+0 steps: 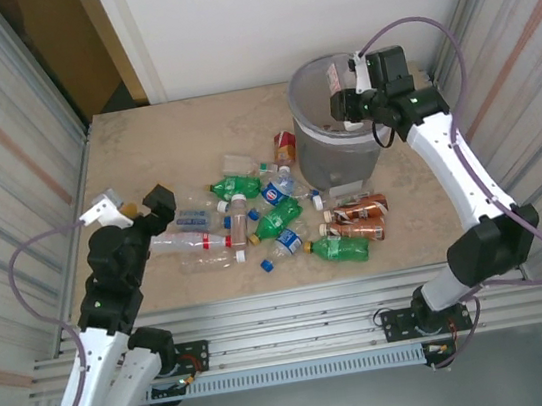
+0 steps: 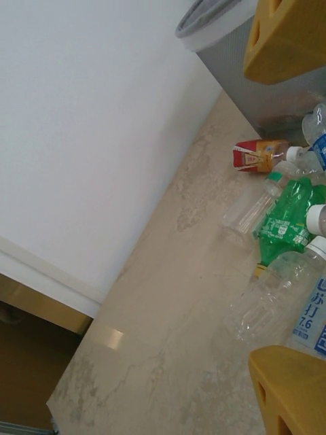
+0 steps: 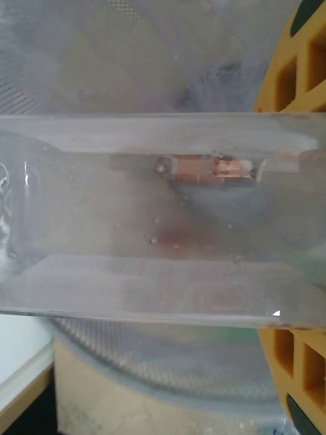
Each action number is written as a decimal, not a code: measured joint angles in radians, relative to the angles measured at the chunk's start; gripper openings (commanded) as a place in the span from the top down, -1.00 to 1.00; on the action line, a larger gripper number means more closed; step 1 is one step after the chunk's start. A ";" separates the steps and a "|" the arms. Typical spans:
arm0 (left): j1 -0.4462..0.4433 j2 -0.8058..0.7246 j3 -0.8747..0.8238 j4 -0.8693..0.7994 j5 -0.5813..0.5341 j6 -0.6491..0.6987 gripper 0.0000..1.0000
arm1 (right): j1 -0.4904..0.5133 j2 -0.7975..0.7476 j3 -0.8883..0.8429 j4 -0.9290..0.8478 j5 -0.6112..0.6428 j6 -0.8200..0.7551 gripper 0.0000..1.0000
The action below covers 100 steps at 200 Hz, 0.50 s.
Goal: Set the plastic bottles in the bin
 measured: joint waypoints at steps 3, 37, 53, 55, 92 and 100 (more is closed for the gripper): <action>0.004 0.004 -0.001 0.000 0.003 -0.001 -0.97 | -0.001 0.006 0.000 -0.003 0.003 -0.003 0.52; 0.042 0.035 -0.003 0.000 0.043 -0.026 -0.97 | -0.011 0.070 0.002 -0.015 0.029 -0.025 0.45; 0.058 0.050 -0.010 0.000 0.065 -0.037 -0.97 | -0.013 0.102 0.012 -0.018 0.049 -0.040 0.44; 0.059 0.050 -0.010 0.000 0.067 -0.039 -0.97 | -0.013 0.107 0.014 -0.018 0.052 -0.041 0.43; 0.096 0.053 -0.016 -0.011 0.108 -0.043 -0.97 | -0.013 0.163 0.037 -0.020 0.103 -0.058 0.34; 0.105 0.053 -0.016 -0.023 0.117 -0.043 -0.97 | -0.013 0.170 0.037 -0.021 0.114 -0.064 0.29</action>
